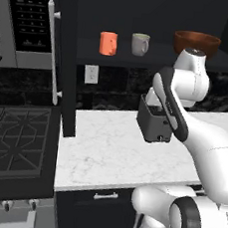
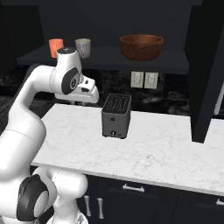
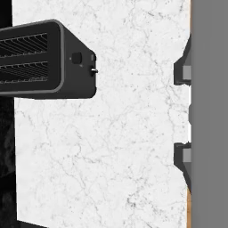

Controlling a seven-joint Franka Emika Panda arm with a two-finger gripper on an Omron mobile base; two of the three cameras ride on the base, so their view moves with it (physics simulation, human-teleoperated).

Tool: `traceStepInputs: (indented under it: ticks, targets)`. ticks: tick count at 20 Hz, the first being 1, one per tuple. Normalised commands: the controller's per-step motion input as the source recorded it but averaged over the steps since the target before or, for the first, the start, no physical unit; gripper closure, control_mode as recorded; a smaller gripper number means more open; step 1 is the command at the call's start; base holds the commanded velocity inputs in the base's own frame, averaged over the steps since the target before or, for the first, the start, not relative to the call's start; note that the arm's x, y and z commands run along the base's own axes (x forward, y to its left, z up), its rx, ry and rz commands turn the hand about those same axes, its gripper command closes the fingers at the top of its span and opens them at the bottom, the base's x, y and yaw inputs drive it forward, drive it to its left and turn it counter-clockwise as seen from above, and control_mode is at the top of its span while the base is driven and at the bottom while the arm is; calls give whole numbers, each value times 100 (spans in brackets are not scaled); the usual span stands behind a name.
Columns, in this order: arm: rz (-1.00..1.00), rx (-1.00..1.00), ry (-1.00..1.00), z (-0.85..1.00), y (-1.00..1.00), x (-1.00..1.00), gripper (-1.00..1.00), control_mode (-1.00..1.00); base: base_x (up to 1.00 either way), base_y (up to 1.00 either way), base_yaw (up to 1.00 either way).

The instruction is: Gather all objects into one cabinet and sort the glasses and bowls to opposite sides.

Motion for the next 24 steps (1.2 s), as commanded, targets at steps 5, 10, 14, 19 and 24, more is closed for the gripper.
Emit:
traceStepInputs:
  ticks: [5,10,14,19,24]
  targets:
    - [0,0,0,0,0,0,-100,100,0,0,0]
    - [0,0,0,0,0,0,-100,100,-46,0,0]
    - [0,0,0,0,0,0,-100,100,-81,0,0]
    - [0,0,0,0,0,0,-100,100,-96,0,-2]
    - [0,0,0,0,0,0,-100,100,-87,-1,-2]
